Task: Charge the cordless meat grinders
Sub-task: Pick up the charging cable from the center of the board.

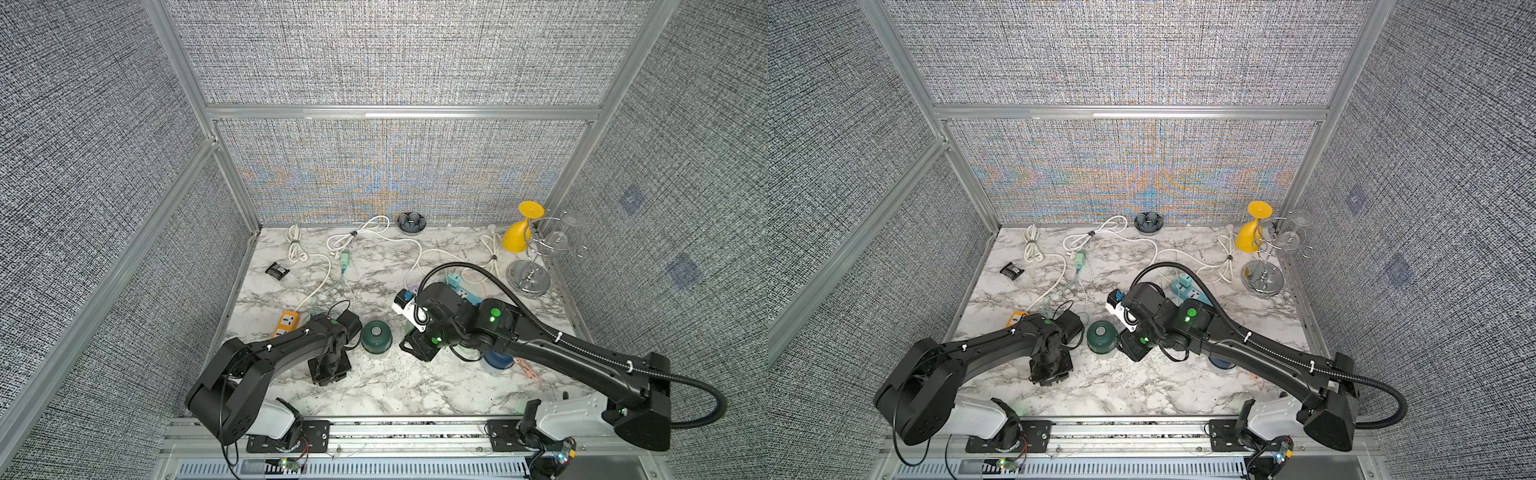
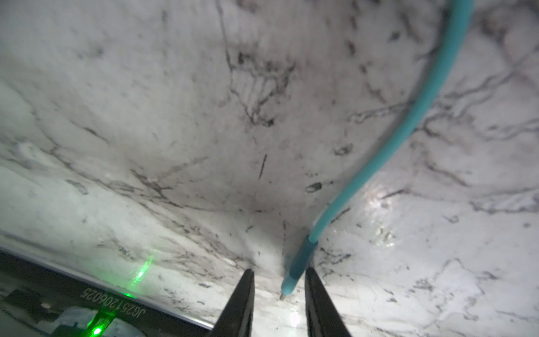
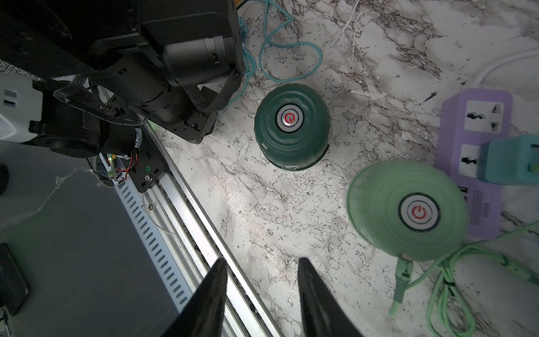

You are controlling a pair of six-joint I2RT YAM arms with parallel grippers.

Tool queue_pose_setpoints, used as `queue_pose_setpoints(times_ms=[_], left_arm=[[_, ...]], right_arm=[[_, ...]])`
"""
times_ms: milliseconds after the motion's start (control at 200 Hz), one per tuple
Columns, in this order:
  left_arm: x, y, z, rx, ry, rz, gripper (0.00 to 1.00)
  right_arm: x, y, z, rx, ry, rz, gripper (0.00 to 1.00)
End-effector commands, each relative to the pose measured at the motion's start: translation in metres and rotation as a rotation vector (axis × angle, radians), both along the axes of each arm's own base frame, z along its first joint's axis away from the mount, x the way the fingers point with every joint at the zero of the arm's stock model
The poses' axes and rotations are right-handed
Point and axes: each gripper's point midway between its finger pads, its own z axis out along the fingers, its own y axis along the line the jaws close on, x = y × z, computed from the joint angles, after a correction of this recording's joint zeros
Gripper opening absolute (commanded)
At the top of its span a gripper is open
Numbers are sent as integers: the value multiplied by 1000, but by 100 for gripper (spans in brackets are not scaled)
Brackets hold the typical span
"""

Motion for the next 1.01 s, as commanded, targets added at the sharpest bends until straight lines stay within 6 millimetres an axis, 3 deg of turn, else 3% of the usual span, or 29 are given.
queue_pose_setpoints(times_ms=[0,300,650,796,896,1001], left_arm=[[27,2,-7,16,-105,-17,33],[46,-4,-1,-45,-145,-23,32],[50,-11,-19,-120,-138,-20,21],[57,-15,-21,-132,-134,-38,11],[64,-18,-1,-139,-152,-61,1],[75,-16,50,-138,-235,-95,0]], right_arm=[[0,2,1,9,2,-4,43],[1,4,3,6,0,-2,43],[0,5,4,6,-1,1,43],[0,3,5,3,-3,-1,43],[0,2,9,2,-7,3,43],[3,1,19,17,-33,-3,43]])
